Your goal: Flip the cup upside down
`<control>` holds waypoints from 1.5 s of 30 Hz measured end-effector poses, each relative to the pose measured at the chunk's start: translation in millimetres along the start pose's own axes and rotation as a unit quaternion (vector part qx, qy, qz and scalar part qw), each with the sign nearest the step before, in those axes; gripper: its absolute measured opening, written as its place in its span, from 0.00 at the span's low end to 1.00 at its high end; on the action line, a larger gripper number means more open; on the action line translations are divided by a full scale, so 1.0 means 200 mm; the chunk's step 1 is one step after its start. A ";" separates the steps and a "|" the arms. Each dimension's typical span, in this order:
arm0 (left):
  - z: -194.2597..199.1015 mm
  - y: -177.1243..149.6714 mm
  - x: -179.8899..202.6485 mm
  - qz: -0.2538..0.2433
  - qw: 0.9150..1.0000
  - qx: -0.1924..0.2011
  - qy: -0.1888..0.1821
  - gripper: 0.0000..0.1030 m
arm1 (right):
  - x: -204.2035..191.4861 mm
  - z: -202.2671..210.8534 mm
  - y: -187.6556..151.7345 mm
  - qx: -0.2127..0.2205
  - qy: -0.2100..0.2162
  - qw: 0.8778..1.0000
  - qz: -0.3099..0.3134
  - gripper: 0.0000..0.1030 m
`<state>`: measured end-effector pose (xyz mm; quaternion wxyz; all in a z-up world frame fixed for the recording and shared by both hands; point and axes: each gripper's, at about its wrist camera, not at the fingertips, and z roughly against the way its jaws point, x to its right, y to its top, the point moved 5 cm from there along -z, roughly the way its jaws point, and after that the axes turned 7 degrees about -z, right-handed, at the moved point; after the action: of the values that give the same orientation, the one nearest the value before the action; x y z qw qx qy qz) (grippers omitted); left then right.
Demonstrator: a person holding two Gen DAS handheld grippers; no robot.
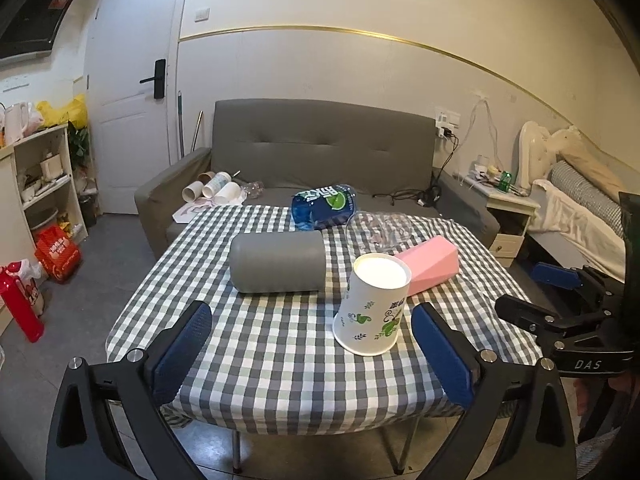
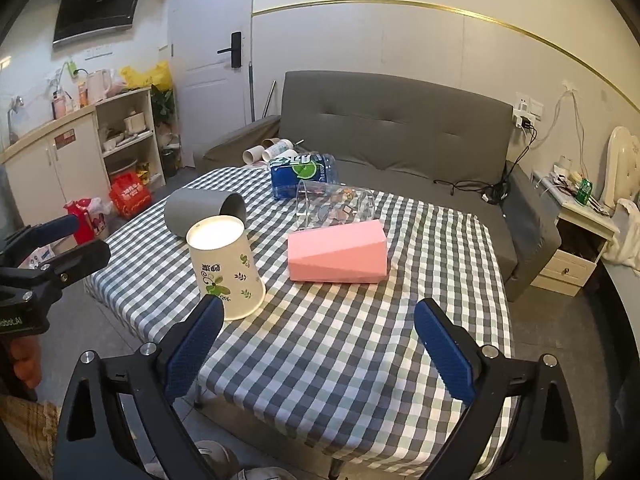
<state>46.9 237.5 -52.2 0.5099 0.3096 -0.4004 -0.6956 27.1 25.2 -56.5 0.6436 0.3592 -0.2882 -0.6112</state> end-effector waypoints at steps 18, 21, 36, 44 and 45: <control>-0.02 -0.02 0.01 -0.007 1.000 -0.014 0.002 1.00 | 0.01 0.00 0.00 0.001 0.007 1.000 -0.011 1.00; -0.01 -0.02 0.00 -0.001 1.000 -0.015 -0.002 1.00 | 0.01 0.00 -0.01 0.000 0.007 1.000 -0.011 1.00; -0.01 -0.01 -0.05 0.016 1.000 -0.018 0.015 1.00 | 0.00 0.01 -0.01 0.003 -0.002 1.000 -0.006 1.00; 0.00 -0.01 -0.06 0.013 1.000 -0.009 0.026 1.00 | 0.01 0.00 -0.02 -0.002 -0.006 1.000 -0.003 1.00; 0.00 -0.01 -0.05 0.011 1.000 -0.010 0.026 1.00 | 0.01 0.00 -0.02 -0.001 -0.007 1.000 -0.002 1.00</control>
<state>49.2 247.9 -54.5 0.5311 0.3178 -0.3836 -0.6854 24.5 24.1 -59.1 0.6405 0.3546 -0.2912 -0.6158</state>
